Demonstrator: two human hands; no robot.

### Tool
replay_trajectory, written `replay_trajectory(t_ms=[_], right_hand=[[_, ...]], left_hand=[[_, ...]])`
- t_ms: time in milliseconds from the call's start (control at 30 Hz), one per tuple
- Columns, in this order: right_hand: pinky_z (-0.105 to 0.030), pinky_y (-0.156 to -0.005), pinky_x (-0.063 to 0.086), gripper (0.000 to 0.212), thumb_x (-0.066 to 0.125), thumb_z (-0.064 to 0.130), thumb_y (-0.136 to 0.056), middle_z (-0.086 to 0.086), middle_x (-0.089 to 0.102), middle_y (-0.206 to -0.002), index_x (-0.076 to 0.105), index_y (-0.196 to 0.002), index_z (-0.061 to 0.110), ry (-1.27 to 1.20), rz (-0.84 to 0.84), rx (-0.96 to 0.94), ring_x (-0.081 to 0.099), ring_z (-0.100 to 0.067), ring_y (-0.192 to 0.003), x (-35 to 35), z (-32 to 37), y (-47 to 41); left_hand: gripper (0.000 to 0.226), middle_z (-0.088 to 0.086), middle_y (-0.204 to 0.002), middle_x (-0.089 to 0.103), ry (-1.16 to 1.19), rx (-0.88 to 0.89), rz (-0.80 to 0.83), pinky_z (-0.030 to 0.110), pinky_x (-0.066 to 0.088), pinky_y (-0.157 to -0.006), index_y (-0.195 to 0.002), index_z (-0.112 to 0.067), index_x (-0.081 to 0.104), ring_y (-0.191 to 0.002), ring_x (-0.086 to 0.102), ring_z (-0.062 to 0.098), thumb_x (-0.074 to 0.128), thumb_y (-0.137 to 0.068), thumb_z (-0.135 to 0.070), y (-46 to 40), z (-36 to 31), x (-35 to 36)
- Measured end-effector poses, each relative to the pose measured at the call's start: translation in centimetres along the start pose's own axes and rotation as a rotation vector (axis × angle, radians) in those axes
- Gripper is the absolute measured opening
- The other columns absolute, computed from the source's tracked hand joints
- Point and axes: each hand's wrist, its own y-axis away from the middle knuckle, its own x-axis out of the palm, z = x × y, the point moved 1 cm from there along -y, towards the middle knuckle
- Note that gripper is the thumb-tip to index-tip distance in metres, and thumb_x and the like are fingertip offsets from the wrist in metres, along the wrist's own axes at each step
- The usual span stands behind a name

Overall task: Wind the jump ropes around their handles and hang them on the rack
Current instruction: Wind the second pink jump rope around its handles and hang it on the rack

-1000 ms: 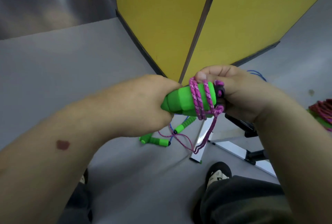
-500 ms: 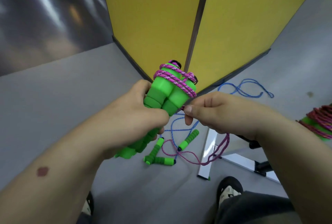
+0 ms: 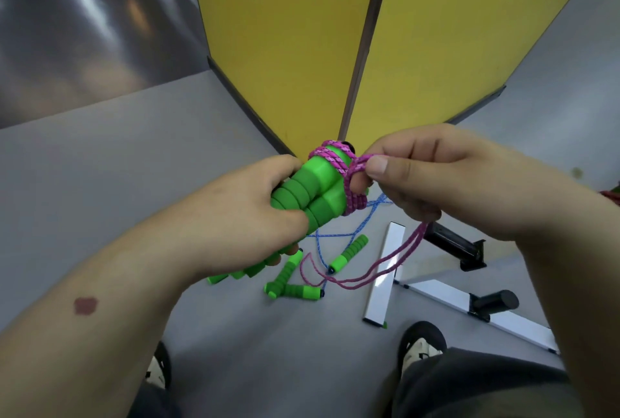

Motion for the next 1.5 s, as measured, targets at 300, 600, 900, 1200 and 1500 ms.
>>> replay_trajectory(t_ms=[300,600,900,1200,1500], right_hand=[[-0.049,-0.061,0.049,0.025,0.069,0.041,-0.088,-0.020,0.065,-0.075,0.075,-0.084,0.017,0.187,-0.052,-0.143,0.057,-0.037,-0.069,0.7,0.0,-0.7],[-0.026,-0.052,0.044,0.028,0.082,0.040,-0.068,-0.003,0.061,-0.059,0.071,-0.070,0.014,-0.262,0.032,-0.024,0.053,-0.014,-0.050,0.1,-2.1,-1.4],[-0.026,-0.054,0.054,0.024,0.066,0.027,-0.082,-0.005,0.055,-0.061,0.056,-0.076,0.006,-0.622,0.004,0.194,0.055,-0.016,-0.049,-0.2,-3.3,-1.8],[-0.030,-0.054,0.019,0.021,0.056,0.012,-0.093,0.002,0.039,-0.060,0.058,-0.073,0.016,-0.385,0.025,0.253,0.028,-0.010,-0.050,1.0,-4.8,-2.4],[-0.029,-0.050,0.030,0.029,0.053,0.034,-0.102,-0.001,0.035,-0.062,0.075,-0.095,0.017,0.063,0.022,0.199,0.032,-0.015,-0.053,1.4,-2.0,-1.3]], left_hand=[[0.030,0.001,-0.079,0.076,-0.112,0.005,0.271,0.047,0.062,-0.056,-0.101,-0.045,0.063,-0.073,0.076,0.030,0.064,-0.085,-0.020,0.5,-0.7,1.3],[0.050,-0.001,-0.093,0.078,-0.055,0.135,0.458,0.049,0.065,-0.063,-0.113,-0.044,0.067,-0.083,0.078,0.024,0.071,-0.080,-0.007,1.3,-1.1,0.2],[0.051,0.008,-0.095,0.073,0.417,0.214,0.226,0.048,0.063,-0.065,-0.114,-0.019,0.061,-0.074,0.077,0.036,0.071,-0.070,0.004,0.7,-0.2,0.3],[0.039,0.018,-0.087,0.073,0.714,0.274,-0.100,0.041,0.062,-0.057,-0.097,-0.015,0.071,-0.064,0.072,0.034,0.072,-0.065,0.007,0.1,-0.5,-0.1],[0.034,0.008,-0.092,0.072,0.494,0.137,-0.470,0.028,0.056,-0.049,-0.098,-0.017,0.070,-0.064,0.073,0.030,0.081,-0.079,0.008,-0.7,0.8,-1.2]])
